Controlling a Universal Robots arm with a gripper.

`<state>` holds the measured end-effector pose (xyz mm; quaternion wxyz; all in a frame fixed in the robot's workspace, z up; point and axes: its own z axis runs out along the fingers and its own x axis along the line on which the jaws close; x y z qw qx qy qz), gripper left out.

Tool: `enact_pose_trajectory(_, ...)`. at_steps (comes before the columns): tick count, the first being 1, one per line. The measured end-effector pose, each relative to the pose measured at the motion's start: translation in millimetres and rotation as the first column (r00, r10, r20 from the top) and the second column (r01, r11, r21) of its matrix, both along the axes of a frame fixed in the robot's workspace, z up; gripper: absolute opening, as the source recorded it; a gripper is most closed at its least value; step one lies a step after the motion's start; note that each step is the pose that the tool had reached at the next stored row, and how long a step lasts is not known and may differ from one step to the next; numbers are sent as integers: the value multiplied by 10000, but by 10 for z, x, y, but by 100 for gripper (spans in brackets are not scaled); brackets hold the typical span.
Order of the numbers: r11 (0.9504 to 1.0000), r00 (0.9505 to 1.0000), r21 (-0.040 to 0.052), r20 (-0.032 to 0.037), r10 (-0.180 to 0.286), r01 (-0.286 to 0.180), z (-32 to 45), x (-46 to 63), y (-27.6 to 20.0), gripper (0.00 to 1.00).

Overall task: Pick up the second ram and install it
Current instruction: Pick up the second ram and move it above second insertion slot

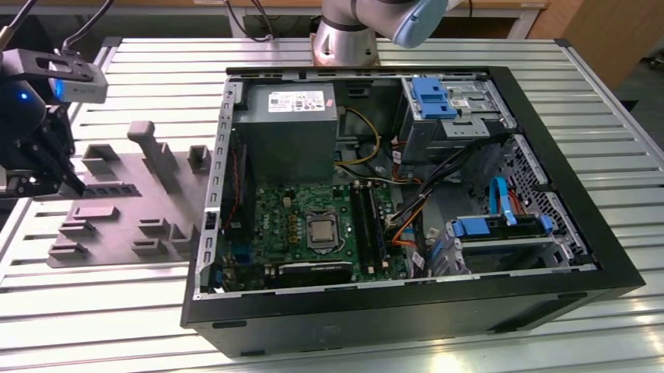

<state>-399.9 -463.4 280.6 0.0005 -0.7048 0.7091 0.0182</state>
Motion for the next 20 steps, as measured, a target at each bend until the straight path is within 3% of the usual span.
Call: enact_pose_trajectory(20, 10000, 10000, 1, 1, 0, 0, 177, 0, 0, 14)
